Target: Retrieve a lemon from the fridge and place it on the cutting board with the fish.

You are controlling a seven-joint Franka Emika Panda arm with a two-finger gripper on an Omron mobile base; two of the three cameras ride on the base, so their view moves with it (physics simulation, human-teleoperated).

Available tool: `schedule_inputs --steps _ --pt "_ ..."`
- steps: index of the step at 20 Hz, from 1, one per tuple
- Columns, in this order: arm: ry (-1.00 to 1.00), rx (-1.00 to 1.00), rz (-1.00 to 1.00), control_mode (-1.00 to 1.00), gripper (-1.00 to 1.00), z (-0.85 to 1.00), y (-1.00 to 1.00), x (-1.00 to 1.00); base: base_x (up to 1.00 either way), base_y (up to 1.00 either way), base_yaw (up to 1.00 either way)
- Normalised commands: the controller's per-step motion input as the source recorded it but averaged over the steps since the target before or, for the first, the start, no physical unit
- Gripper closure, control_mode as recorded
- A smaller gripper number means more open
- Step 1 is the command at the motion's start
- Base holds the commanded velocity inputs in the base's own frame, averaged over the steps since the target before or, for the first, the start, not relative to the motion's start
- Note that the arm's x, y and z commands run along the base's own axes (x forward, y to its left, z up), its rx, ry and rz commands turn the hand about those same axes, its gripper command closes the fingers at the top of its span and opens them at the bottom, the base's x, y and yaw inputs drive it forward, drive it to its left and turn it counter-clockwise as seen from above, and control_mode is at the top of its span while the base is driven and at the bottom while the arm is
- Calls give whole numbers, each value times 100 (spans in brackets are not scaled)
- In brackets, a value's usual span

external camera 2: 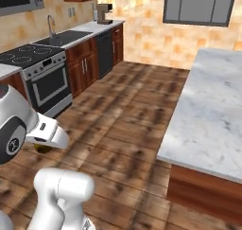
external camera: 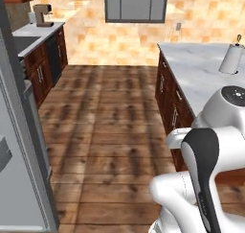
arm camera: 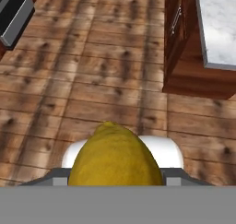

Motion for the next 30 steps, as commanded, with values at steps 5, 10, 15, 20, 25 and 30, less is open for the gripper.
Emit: schedule_inputs --steps 5,10,15,20,25,30 --pt "0 0 0 100 100 0 0 0 85 -11 6" --pt "0 0 0 100 100 0 0 0 85 -16 11" --pt "0 0 0 100 100 0 0 0 78 3 6" --pt "0 0 0 100 100 0 0 0 51 40 -1" --pt "0 0 0 100 100 0 0 0 35 54 -3" --pt "0 0 0 100 100 0 0 0 24 68 0"
